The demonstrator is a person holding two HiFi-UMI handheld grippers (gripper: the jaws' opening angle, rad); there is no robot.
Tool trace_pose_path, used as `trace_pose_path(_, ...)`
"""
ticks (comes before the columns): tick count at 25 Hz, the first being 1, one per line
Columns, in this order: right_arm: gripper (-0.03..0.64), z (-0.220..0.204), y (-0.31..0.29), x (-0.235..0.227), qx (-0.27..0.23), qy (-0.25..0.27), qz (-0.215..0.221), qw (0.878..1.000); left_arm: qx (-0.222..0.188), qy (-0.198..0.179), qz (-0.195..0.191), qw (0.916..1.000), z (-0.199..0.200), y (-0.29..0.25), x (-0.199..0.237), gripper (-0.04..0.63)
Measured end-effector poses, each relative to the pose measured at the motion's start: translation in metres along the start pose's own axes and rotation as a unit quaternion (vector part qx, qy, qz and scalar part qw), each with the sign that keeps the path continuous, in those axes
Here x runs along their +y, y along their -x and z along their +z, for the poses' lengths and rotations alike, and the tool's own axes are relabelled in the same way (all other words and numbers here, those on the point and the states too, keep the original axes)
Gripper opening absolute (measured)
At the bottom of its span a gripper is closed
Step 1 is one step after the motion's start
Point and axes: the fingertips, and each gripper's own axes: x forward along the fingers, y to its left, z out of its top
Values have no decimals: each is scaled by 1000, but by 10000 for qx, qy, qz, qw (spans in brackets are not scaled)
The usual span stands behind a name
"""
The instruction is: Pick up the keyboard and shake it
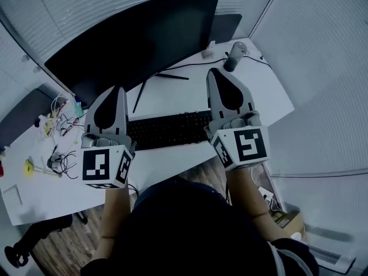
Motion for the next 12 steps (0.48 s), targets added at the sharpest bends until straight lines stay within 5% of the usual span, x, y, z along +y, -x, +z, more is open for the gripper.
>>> trace_pose_path(12,26,17,17,8,-153,106,-34,9998,-153,-30,-7,9999,21,8,-14,23)
